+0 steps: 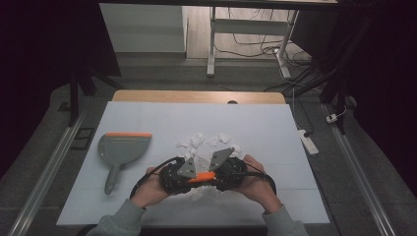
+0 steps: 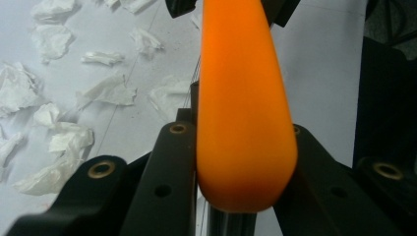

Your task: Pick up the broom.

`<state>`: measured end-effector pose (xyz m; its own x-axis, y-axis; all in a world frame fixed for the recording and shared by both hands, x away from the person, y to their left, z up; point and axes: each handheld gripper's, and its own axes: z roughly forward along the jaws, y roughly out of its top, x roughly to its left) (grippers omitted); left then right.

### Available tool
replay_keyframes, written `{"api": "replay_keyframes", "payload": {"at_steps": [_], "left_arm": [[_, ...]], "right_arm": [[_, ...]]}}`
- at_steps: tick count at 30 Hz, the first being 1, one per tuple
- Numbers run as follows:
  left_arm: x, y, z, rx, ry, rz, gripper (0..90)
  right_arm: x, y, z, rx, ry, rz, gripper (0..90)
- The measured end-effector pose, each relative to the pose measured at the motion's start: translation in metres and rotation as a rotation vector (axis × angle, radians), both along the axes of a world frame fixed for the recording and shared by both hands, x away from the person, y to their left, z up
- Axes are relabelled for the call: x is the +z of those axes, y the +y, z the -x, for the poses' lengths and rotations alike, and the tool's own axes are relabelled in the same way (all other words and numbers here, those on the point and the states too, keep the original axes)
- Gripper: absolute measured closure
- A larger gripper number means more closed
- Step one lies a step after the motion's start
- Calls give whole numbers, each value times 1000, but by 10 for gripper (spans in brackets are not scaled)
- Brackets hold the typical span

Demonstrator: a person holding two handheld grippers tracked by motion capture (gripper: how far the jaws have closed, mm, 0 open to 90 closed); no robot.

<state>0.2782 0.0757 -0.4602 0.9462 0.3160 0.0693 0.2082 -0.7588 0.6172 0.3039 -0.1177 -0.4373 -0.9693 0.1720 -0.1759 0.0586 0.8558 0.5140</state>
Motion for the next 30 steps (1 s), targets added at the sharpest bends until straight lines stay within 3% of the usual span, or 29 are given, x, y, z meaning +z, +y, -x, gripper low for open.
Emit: {"api": "replay_keyframes", "payload": {"at_steps": [4, 8, 11, 13, 18, 20, 25, 30], "left_arm": [[1, 3, -2, -15, 14, 23, 787], [-1, 6, -3, -27, 3, 23, 768], [-3, 11, -5, 43, -26, 67, 695], [-2, 13, -5, 58, -35, 83, 639], [1, 17, -2, 124, -100, 107, 504], [4, 22, -1, 163, -118, 139, 449], [11, 45, 1, 254, -121, 227, 359], [8, 69, 2, 331, -112, 234, 335]], "right_arm": [[3, -3, 2, 19, 4, -9, 606], [1, -3, 3, 46, -1, 0, 637], [-1, -3, 4, 47, -12, 4, 681], [0, -5, 2, 50, -8, -18, 693], [4, -7, 2, 40, -18, -36, 700], [5, -9, 1, 26, -15, -50, 701], [9, -20, -5, -23, -6, -94, 702], [12, -33, -14, -73, -4, -151, 702]]}}
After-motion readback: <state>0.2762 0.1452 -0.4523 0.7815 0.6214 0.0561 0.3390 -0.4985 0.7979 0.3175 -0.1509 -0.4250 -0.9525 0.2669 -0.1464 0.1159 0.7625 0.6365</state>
